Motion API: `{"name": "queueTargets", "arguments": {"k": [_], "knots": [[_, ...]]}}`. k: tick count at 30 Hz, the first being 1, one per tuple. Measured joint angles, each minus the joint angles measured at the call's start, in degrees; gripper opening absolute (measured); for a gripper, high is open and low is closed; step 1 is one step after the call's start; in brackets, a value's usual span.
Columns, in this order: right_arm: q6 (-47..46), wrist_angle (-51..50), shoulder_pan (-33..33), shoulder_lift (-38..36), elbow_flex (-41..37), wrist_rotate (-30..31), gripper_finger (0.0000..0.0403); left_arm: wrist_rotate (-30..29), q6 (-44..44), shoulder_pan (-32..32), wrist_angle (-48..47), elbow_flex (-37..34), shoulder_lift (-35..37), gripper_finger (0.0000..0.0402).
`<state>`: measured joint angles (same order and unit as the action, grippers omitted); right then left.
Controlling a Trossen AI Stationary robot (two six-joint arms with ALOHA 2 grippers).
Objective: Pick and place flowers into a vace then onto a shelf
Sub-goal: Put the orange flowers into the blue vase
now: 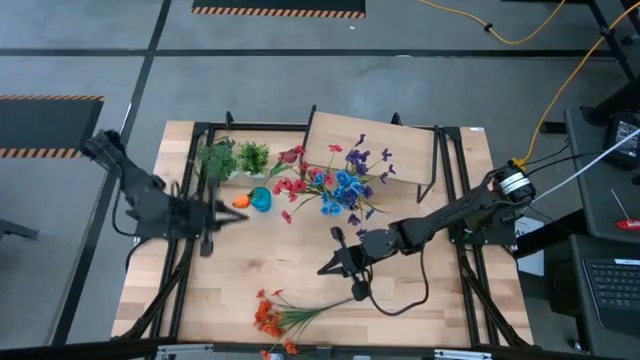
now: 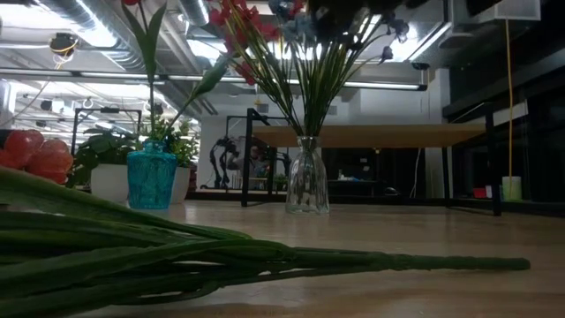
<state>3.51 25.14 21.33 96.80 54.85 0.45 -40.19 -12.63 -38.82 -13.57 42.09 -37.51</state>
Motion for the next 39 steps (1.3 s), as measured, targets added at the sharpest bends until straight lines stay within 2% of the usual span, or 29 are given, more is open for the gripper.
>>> {"name": "queueTargets", "arguments": {"k": [9, 13, 18, 21, 25, 29, 39], "knots": [[-1.0, -1.9, 5.1, -1.7, 0.0, 10.0, 0.0000, -7.9, 10.3, -13.7, 3.2, 0.0, -15.7, 0.0002], [-3.0, -4.2, 6.1, -1.7, 0.8, 10.9, 0.0000, -8.7, 13.7, -17.0, 6.8, 0.0, -21.9, 0.0003], [-6.8, -14.3, 7.7, -1.6, 6.4, 10.8, 0.0000, -8.5, 21.4, -17.9, 6.9, 2.8, -28.5, 0.0003], [-9.3, -19.4, 9.5, -1.6, 8.8, 11.2, 0.0000, -5.9, 24.7, -17.8, 6.9, 4.4, -32.2, 0.0003], [-10.8, -21.7, 13.2, -0.2, 10.9, 16.3, 0.0000, -3.3, 29.4, -17.8, 6.9, 6.9, -36.9, 0.0003], [-13.3, -24.4, 16.2, 2.5, 13.6, 18.2, 0.0000, -2.0, 30.6, -17.8, 6.9, 8.9, -41.0, 0.0003], [-19.0, -36.8, 18.0, 10.1, 22.6, 19.9, 0.0005, -1.9, 35.9, -17.8, 7.0, 9.6, -45.0, 0.0003]]}}
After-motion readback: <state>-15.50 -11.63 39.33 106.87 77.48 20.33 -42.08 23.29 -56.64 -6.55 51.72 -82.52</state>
